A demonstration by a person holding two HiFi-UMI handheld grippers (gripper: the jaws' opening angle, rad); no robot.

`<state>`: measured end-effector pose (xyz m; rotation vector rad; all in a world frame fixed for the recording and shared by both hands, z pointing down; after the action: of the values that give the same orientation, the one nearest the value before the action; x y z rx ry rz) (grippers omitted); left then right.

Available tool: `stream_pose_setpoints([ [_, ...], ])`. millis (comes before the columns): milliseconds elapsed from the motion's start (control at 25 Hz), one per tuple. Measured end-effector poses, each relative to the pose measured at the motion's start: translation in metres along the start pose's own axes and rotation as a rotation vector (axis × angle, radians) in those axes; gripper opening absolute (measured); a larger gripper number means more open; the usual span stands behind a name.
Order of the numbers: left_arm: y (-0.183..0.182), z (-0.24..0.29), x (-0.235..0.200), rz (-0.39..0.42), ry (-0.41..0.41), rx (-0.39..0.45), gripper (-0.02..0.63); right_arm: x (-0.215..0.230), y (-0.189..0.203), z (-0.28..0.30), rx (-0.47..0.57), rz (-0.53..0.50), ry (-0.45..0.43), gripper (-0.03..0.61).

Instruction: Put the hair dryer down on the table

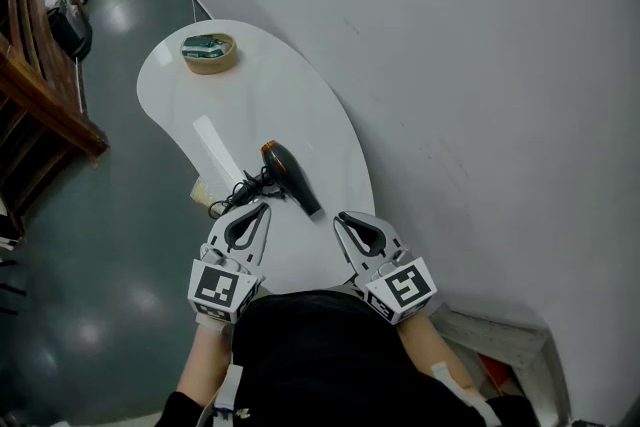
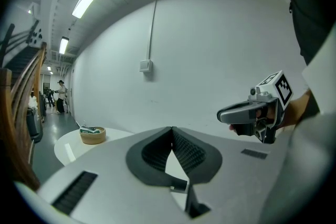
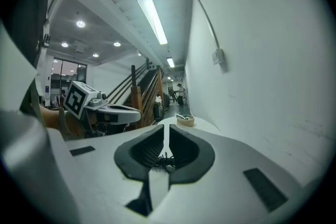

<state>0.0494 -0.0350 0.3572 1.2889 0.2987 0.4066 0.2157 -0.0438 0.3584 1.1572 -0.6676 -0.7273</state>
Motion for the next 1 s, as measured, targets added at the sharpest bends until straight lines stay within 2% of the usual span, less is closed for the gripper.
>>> stream_pose_setpoints([
  [200,0.008,-0.004,0.005,0.002,-0.008,0.010,0.009,0.001,0.008,-0.006,0.004,0.053,0.002,0.040],
  [1000,0.017,-0.010,0.023,-0.010,-0.015,-0.021,0.009,0.002,0.023,-0.024,-0.001,0.086,0.008,0.040],
])
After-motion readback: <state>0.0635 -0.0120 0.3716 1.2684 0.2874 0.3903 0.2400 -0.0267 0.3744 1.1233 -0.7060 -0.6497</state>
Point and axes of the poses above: the fingertips, and each gripper's own axes: z forward along the fingers, x to its right, y out of its underside, the point moved 4 cm from there along -z, backward along the fingers, and after that the axes turned 4 degrees about -x, right-handed, at the moved point
